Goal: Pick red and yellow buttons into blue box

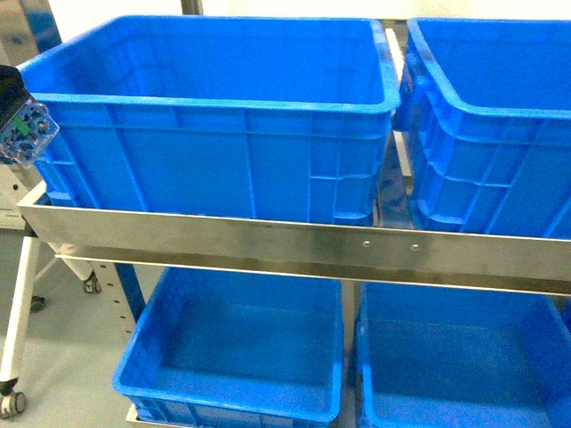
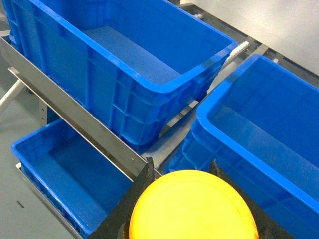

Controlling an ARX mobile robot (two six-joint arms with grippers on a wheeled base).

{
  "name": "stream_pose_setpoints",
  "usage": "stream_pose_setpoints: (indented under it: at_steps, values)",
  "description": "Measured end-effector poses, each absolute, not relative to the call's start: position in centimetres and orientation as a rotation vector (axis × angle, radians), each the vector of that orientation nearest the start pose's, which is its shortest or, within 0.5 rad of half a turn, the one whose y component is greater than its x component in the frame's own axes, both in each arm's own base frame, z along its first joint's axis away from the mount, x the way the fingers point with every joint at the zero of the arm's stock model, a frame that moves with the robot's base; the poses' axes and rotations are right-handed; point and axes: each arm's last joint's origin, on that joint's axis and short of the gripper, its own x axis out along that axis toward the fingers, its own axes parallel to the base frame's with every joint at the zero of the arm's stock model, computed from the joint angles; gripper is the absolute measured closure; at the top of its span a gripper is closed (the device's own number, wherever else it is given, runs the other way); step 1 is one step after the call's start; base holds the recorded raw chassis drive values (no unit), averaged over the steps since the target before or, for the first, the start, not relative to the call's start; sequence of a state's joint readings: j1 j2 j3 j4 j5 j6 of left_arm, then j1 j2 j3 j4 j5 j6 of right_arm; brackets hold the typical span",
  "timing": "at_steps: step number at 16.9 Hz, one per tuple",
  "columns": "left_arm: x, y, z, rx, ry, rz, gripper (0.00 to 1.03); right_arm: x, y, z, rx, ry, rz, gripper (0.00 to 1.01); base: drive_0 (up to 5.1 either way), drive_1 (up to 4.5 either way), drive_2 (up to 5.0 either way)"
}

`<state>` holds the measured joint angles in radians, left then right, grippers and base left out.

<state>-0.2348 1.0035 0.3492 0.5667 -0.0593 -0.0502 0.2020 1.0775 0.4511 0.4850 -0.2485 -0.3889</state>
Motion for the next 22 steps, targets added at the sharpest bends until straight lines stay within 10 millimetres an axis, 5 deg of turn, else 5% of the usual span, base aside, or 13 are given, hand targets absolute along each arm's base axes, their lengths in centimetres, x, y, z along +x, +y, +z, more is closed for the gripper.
stream_pose_setpoints:
  at_steps: [10, 22]
  values:
    - [20.00, -4.64, 21.61, -0.037, 0.092, -0.177, 0.79, 21.75, 5.20, 22.75, -0.378, 0.052, 0.474, 0.72, 4.8, -3.40, -1.2]
    - [19.97, -4.69, 21.69, -0.038, 0.086, -0.181, 0.79, 21.74, 5.18, 22.79, -0.379, 0.051, 0.468, 0.72, 0.0, 0.90, -0.9]
